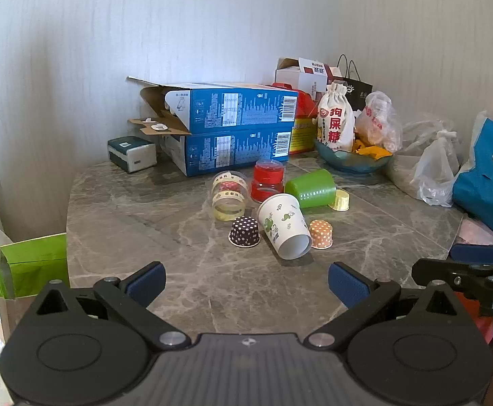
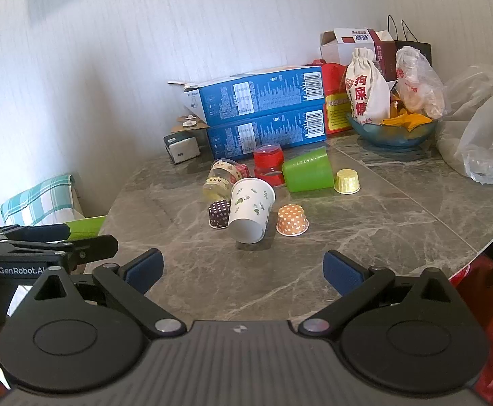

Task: Flip cup upright

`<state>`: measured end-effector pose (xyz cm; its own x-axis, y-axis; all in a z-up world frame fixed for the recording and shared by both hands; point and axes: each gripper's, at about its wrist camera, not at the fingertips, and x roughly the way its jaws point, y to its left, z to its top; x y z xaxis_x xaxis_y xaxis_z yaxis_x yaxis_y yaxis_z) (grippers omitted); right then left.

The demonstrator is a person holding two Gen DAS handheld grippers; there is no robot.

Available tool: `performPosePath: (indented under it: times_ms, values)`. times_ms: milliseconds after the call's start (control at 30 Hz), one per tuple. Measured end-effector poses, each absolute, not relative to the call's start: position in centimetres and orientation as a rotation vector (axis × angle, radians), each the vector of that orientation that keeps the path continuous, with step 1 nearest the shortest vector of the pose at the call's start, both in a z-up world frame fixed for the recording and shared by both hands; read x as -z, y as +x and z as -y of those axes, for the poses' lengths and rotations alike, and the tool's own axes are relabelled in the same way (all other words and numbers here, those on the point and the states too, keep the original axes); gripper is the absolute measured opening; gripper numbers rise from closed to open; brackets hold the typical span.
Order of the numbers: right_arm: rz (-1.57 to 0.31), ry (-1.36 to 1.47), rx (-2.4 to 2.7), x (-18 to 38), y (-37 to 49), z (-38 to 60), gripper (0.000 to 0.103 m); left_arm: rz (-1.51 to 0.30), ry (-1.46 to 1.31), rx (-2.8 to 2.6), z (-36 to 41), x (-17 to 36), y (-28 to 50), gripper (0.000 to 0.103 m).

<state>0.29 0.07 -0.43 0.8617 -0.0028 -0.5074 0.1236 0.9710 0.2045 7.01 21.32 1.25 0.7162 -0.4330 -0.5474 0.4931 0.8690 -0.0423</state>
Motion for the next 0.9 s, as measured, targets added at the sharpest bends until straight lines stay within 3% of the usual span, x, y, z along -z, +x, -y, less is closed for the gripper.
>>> performPosePath:
  times_ms: [900]
  values:
    - [-0.536,0.236,0.069,0.12,-0.21,0.29,0.102,-0.581,0.097,0.513,-21.44,-1.30,7.05,0.103]
